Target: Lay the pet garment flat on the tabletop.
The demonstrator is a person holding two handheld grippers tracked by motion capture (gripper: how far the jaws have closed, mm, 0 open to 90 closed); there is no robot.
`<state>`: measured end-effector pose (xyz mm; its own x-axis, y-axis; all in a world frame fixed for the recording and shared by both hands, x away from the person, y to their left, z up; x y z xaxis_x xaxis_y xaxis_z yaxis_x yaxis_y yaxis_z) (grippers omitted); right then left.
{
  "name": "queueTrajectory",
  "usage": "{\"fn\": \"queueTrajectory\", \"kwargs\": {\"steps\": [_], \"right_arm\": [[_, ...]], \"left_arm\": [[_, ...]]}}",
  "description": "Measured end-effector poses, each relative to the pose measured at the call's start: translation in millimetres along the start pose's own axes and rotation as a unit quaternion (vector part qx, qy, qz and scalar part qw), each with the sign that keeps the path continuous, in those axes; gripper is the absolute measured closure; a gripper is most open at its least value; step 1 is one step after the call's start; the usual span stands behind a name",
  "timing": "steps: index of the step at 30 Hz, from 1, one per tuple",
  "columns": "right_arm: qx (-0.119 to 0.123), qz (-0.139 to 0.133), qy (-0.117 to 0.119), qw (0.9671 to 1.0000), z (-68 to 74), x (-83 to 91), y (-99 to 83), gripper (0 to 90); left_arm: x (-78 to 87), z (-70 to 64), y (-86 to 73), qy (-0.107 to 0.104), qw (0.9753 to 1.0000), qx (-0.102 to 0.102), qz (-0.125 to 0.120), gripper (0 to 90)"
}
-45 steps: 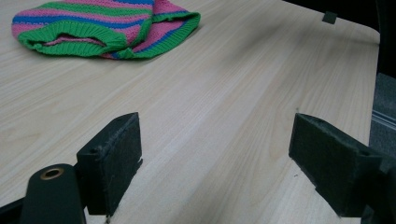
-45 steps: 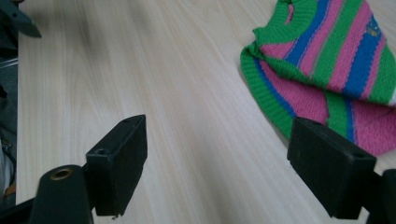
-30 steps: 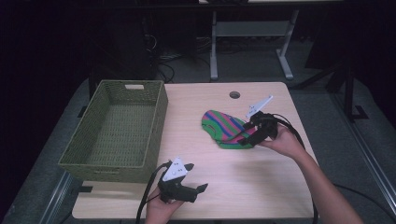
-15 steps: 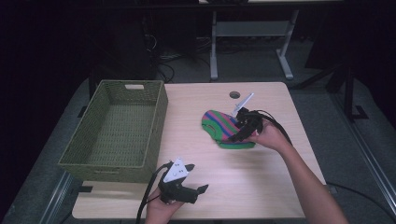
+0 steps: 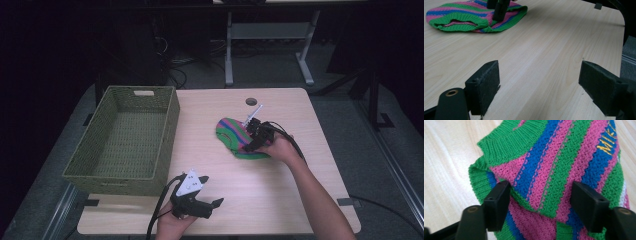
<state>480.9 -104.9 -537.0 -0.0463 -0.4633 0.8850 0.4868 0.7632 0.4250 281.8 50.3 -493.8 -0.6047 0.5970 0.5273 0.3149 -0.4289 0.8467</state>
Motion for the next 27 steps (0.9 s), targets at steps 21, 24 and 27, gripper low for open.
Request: {"fn": "queueTrajectory", "kwargs": {"steps": [21,24,27], "right_arm": [[-0.037,0.004,-0.047,0.9982,-10.1,7.5,-0.2,74.6],[-0.059,-0.018,-0.021,0.9979,-7.1,15.2,2.7,75.1],[-0.066,-0.042,-0.01,0.9969,-5.3,23.6,6.9,75.2]], "left_arm": [[0.4,2.7,-1.0,0.003,1.0,0.007,0.003,16.5],[1.1,3.6,-0.7,0.003,1.0,0.006,0.001,16.6],[1.3,3.6,-0.4,0.003,1.0,0.009,0.0,16.6]]}}
Point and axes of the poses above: each handheld gripper's, and its own axes: x roughly backward along the jaws, y roughly out of its top, z roughly to its left, the point moved 10 cm from there along -x, roughly forward along the jaws, and after that the axes turned 13 degrees about y, right-handed, at the moved point
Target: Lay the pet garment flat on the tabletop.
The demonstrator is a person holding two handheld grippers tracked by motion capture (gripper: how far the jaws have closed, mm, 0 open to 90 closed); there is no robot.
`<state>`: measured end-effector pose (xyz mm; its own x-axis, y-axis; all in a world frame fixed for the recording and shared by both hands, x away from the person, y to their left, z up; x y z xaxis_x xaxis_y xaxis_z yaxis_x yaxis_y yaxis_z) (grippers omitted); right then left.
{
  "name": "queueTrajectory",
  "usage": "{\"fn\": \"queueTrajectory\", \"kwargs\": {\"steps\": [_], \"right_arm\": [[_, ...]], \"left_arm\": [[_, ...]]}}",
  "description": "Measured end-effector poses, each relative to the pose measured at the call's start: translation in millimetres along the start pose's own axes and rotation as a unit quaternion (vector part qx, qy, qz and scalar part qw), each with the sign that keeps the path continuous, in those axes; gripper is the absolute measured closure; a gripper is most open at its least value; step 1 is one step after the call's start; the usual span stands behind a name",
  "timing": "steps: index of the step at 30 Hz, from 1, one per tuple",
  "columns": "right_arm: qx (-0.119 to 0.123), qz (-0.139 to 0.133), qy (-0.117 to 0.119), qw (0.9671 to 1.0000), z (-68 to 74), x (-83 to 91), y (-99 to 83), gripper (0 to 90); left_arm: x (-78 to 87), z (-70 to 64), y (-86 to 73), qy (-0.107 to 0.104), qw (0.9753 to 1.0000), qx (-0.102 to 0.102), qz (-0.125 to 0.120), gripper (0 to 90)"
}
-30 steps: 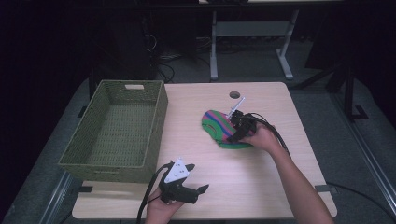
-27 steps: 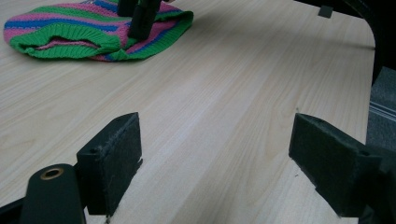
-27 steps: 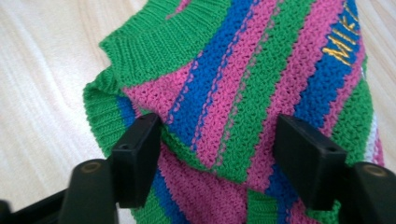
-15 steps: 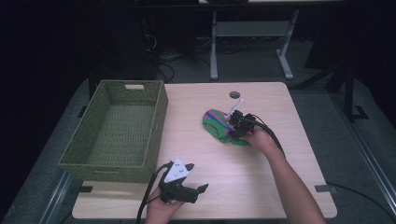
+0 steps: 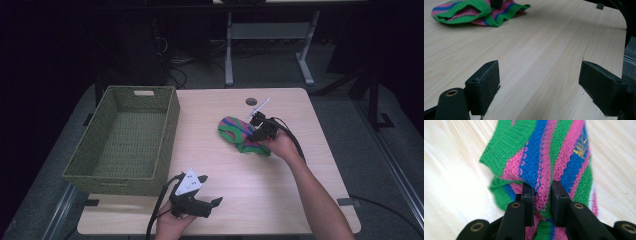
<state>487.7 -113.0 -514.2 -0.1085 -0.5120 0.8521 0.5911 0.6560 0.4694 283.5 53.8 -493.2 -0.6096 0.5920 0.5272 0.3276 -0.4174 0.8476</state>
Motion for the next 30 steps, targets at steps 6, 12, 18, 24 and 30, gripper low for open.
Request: {"fn": "queueTrajectory", "kwargs": {"steps": [6,12,18,24,30], "right_arm": [[-0.007,-0.051,0.03,0.9982,7.3,29.4,10.5,75.5],[-0.005,-0.091,0.048,0.9947,16.4,60.8,14.9,75.4],[0.004,-0.117,0.076,0.9903,36.0,80.7,14.8,75.4],[0.018,-0.127,0.094,0.9872,55.9,90.9,9.9,75.3],[0.041,-0.127,0.1,0.986,76.1,98.2,-1.0,75.2]], "left_arm": [[0.1,0.2,0.4,0.001,1.0,0.0,-0.002,16.6],[1.3,-1.2,1.3,0.0,1.0,0.006,-0.001,16.6],[5.1,0.4,4.5,0.007,0.9999,0.006,-0.013,16.6],[6.3,1.7,5.0,0.013,0.9998,0.004,-0.014,16.6],[8.6,0.5,6.8,0.011,0.9997,0.004,-0.022,16.6]]}}
Point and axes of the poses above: each handheld gripper's, and its own axes: x roughly backward along the jaws, y roughly out of its top, z roughly to its left, the point moved 10 cm from there along -x, roughly forward along the jaws, and after that the axes turned 13 degrees about y, right-handed, at the moved point
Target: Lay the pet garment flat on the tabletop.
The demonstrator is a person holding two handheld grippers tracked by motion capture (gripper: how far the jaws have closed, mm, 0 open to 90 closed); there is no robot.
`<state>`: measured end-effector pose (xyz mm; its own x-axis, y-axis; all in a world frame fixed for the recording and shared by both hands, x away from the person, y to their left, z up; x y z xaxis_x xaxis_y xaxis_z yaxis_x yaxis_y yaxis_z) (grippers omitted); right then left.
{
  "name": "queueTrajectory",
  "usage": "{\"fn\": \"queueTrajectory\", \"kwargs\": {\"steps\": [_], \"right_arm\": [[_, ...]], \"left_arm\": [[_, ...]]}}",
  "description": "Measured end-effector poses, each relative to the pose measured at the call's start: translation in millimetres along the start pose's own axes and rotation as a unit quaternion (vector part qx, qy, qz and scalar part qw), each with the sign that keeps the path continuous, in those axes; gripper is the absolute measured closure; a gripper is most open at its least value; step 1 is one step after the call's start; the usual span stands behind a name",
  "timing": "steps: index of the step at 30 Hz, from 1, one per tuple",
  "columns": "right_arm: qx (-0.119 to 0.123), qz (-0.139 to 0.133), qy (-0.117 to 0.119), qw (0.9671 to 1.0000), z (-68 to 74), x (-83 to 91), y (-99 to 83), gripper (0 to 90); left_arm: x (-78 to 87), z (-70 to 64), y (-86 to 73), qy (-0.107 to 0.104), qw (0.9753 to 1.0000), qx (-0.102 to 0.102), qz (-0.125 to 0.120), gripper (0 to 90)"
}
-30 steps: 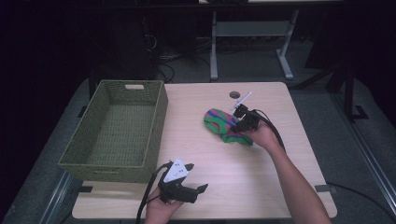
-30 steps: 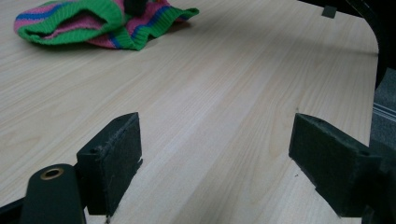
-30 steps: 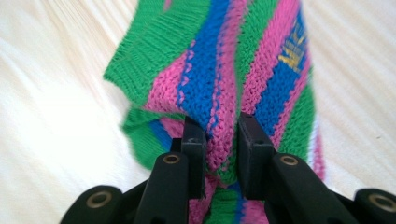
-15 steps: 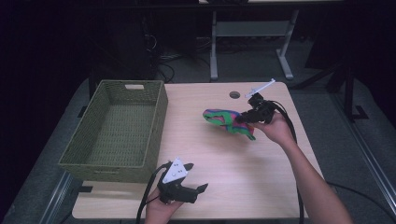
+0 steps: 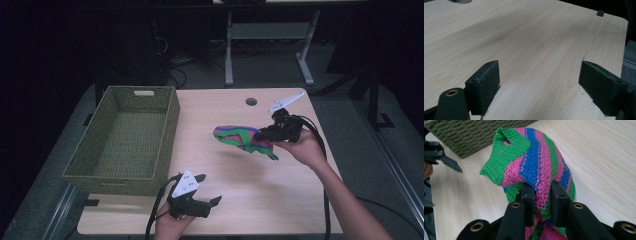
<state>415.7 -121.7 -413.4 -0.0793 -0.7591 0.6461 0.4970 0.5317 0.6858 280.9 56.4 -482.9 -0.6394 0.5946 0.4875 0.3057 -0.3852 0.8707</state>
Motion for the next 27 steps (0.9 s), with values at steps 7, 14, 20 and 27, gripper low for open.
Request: {"fn": "queueTrajectory", "kwargs": {"steps": [7,14,20,27], "right_arm": [[0.014,-0.001,0.012,0.9998,17.1,-0.5,-15.9,75.3],[0.007,0.011,0.026,0.9996,24.8,-15.5,-37.1,75.3],[-0.003,0.039,0.046,0.9982,31.1,-32.4,-52.9,75.3],[-0.013,0.068,0.06,0.9958,31.2,-55.5,-70.4,74.4]], "left_arm": [[-1.3,-4.8,-1.1,-0.005,1.0,-0.005,0.004,16.6],[-1.5,-7.7,-0.6,-0.012,0.9999,-0.003,0.003,16.6],[-1.2,-7.7,-1.6,-0.012,0.9999,0.0,0.006,16.6],[-1.1,-6.0,-1.9,-0.011,0.9999,0.004,0.006,16.6]]}}
Point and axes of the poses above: each handheld gripper's, and its own axes: x roughly backward along the jaws, y roughly out of its top, z roughly to its left, the point moved 10 cm from there along -x, roughly forward along the jaws, and after that the axes turned 13 degrees about y, right-handed, at the moved point
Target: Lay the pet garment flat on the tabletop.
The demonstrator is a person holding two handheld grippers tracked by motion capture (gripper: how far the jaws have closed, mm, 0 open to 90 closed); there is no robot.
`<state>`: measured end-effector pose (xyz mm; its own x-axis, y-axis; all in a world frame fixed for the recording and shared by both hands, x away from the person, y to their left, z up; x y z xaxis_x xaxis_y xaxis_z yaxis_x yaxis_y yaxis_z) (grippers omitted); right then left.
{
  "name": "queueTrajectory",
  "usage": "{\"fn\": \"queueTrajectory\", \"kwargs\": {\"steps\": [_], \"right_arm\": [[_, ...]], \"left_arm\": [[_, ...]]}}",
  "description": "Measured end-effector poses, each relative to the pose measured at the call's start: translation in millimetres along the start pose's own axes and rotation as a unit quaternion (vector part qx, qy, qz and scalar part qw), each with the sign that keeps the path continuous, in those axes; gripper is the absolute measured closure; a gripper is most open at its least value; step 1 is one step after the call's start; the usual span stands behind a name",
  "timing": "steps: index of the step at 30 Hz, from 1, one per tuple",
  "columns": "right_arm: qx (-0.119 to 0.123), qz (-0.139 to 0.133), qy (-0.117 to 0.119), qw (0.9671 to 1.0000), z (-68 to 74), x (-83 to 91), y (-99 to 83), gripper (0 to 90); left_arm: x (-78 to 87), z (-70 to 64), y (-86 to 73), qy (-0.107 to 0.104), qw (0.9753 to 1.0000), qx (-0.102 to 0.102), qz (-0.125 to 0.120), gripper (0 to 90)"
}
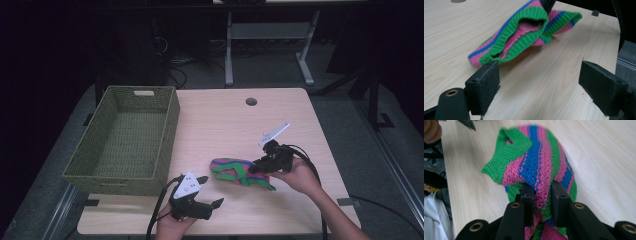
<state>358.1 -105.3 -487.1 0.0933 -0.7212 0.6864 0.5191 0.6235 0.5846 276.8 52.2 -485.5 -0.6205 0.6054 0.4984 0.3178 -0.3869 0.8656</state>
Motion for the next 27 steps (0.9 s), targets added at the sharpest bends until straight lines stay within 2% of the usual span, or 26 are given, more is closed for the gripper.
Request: {"fn": "queueTrajectory", "kwargs": {"steps": [4,8,15,18,20,24,27], "right_arm": [[-0.006,0.004,0.008,0.9999,-0.4,-10.3,-3.8,73.4],[0.001,0.013,0.013,0.9998,5.2,-19.6,-6.3,70.0],[-0.001,0.05,0.035,0.9982,15.4,-43.0,-15.0,56.7],[0.004,0.066,0.034,0.9972,17.8,-48.9,-18.1,48.2],[0.006,0.066,0.037,0.9971,20.9,-48.9,-17.2,44.5],[0.03,0.054,0.039,0.9973,31.9,-42.1,-9.4,40.5],[0.056,0.046,0.038,0.9967,41.4,-37.5,-0.6,39.6]], "left_arm": [[1.2,1.9,0.5,0.002,1.0,0.003,-0.004,16.6],[0.9,3.4,0.7,0.001,0.9999,0.01,-0.005,16.6],[3.1,5.1,1.1,0.002,0.9999,0.009,-0.005,16.5],[3.5,6.0,1.1,0.003,0.9999,0.01,-0.006,16.6],[3.7,6.9,1.8,0.006,0.9999,0.01,-0.009,16.5],[3.4,7.9,1.1,0.007,0.9999,0.012,-0.005,16.5],[3.5,8.2,1.1,0.009,0.9999,0.01,-0.005,16.6]]}}
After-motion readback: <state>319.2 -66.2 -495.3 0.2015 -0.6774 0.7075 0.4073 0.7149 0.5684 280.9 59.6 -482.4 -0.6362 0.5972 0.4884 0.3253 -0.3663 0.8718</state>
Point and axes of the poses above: each handheld gripper's, and its own axes: x roughly backward along the jaws, y roughly out of its top, z roughly to its left, the point moved 10 cm from there along -x, roughly forward along the jaws, and after that the axes turned 13 degrees about y, right-handed, at the moved point
